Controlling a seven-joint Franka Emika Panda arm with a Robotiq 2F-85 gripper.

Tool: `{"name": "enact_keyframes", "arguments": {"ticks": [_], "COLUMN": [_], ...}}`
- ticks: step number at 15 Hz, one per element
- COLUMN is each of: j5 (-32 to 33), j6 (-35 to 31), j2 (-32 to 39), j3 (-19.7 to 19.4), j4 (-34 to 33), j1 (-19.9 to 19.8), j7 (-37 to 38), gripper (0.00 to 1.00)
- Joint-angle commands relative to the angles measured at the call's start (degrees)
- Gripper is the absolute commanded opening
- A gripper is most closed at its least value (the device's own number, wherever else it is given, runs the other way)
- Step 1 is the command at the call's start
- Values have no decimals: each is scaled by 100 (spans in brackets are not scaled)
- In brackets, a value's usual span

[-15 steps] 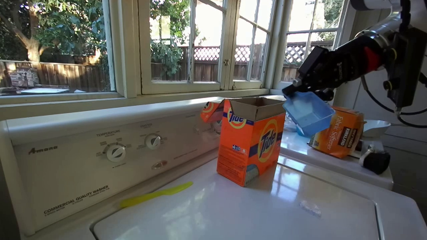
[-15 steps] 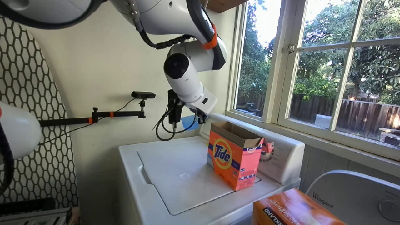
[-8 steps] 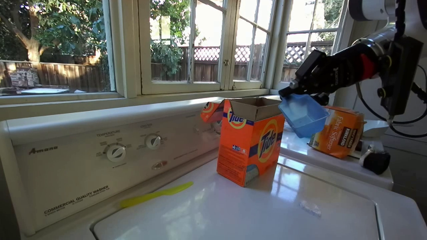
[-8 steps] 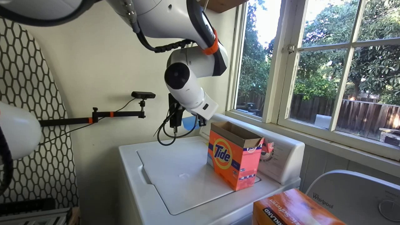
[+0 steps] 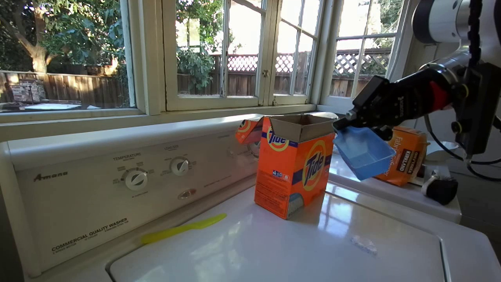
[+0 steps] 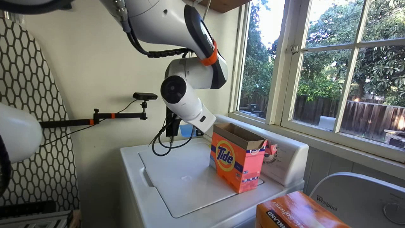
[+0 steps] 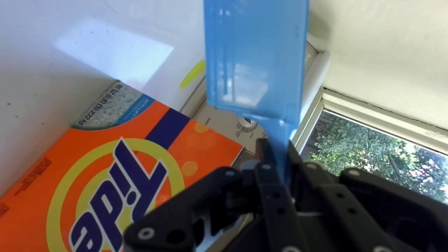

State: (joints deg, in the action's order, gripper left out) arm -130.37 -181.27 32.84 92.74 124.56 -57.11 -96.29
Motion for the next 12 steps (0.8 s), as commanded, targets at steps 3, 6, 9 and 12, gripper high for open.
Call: {"name": "enact_keyframes", "arguments": {"ticks": [3, 6, 9, 12], "j5": [-28, 1086, 1008, 673], "j6": [626, 1657, 2468, 1953], "j2": [-347, -1321, -1985, -1482], "j3": [-137, -217, -475, -487], "j4": [487, 991, 1186, 1141], "j1": [-147, -283, -246, -131], "j7": [144, 1830, 2102, 1349], "gripper": [3, 3, 3, 3]}}
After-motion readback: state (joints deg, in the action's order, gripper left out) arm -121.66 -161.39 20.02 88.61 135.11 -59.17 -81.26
